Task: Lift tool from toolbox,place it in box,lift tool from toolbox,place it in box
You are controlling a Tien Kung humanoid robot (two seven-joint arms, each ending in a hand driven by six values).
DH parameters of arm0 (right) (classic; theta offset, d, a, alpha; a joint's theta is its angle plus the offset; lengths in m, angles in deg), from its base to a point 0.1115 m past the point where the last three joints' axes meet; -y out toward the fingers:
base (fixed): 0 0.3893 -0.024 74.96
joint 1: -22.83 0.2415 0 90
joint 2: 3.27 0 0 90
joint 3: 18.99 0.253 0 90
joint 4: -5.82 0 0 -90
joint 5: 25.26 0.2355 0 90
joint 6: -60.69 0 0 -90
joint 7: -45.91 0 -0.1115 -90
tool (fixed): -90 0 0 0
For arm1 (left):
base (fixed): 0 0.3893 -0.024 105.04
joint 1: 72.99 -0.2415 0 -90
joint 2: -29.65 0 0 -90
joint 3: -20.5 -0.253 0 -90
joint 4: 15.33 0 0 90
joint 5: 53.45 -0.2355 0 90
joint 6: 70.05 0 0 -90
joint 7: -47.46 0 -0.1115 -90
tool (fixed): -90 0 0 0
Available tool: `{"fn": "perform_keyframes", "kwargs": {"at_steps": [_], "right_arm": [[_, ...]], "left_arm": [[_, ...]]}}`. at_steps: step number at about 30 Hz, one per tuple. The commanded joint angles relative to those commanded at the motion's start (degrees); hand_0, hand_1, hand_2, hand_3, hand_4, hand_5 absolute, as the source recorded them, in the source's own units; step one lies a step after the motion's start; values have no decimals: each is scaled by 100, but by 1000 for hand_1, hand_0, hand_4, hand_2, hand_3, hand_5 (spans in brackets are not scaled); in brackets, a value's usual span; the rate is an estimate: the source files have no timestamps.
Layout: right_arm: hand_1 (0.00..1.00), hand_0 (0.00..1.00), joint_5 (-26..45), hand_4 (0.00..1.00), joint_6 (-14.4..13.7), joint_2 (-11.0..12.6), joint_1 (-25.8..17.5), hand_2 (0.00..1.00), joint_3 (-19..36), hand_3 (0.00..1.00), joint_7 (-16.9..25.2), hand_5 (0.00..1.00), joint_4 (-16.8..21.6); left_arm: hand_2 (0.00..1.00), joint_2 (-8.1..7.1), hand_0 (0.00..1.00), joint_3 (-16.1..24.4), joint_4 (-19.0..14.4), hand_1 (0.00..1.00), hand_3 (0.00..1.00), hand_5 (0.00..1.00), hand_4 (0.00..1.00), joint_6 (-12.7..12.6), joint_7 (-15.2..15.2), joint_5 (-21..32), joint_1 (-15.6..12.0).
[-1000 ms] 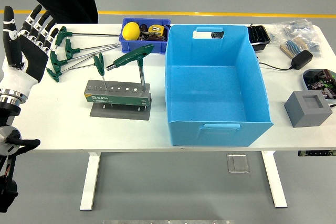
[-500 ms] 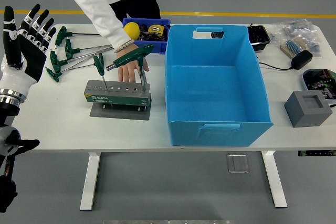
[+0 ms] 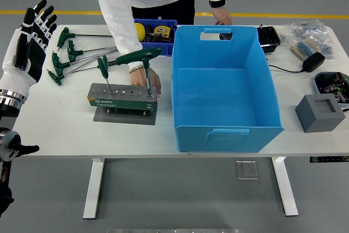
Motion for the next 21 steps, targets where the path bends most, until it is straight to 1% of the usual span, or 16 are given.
{"fn": "perform_keyframes", "kwargs": {"at_steps": [3, 5, 6, 9, 11, 12, 14, 15, 18, 20, 21], "right_arm": [[657, 659, 2, 912, 0, 4, 7, 762, -14, 786, 0, 998, 0], [657, 659, -22, 912, 0, 3, 10, 762, -4, 786, -9, 998, 0], [656, 659, -26, 912, 1, 1, 8, 759, 1, 783, -10, 998, 0], [656, 659, -19, 912, 1, 0, 5, 759, 8, 783, -9, 998, 0], [656, 659, -35, 912, 4, 4, 10, 759, 21, 783, -11, 998, 0], [653, 659, -38, 911, 5, 6, 13, 757, 23, 781, -12, 998, 0], [653, 659, -45, 911, 6, 10, 18, 757, 27, 781, -13, 998, 0], [653, 659, -53, 911, 5, 10, 19, 757, 38, 781, -14, 998, 0], [652, 658, -54, 911, 3, 14, 24, 757, 51, 780, -12, 998, 0], [652, 658, -55, 911, 0, 16, 28, 757, 55, 780, -11, 998, 0], [652, 658, -51, 911, -7, 17, 32, 757, 54, 780, -9, 998, 0]], "left_arm": [[998, -90, 998, -247, -100, 998, 998, 864, 998, 85, 107, -745, 106], [998, -123, 998, -407, -143, 998, 998, 864, 998, 122, 91, -1229, 189], [998, -153, 998, -527, -166, 998, 998, 812, 998, 148, 61, -1490, 269], [998, -271, 998, -832, -180, 998, 998, 812, 998, 212, 22, -2197, 465], [998, -436, 998, -1160, -136, 998, 998, 812, 998, 337, 16, -2681, 716], [998, -494, 998, -1282, -110, 998, 998, 755, 998, 389, 21, -2926, 813], [998, -606, 998, -1544, -34, 998, 998, 755, 998, 515, 34, -3373, 1043], [998, -677, 998, -1722, 37, 998, 998, 755, 998, 577, 41, -3633, 1211], [998, -794, 998, -2107, 208, 998, 998, 762, 998, 677, 106, -4378, 1573], [998, -824, 998, -2304, 306, 998, 998, 762, 998, 752, 174, -4825, 1753], [998, -823, 998, -2447, 419, 998, 998, 762, 998, 794, 246, -5048, 1890]]}}
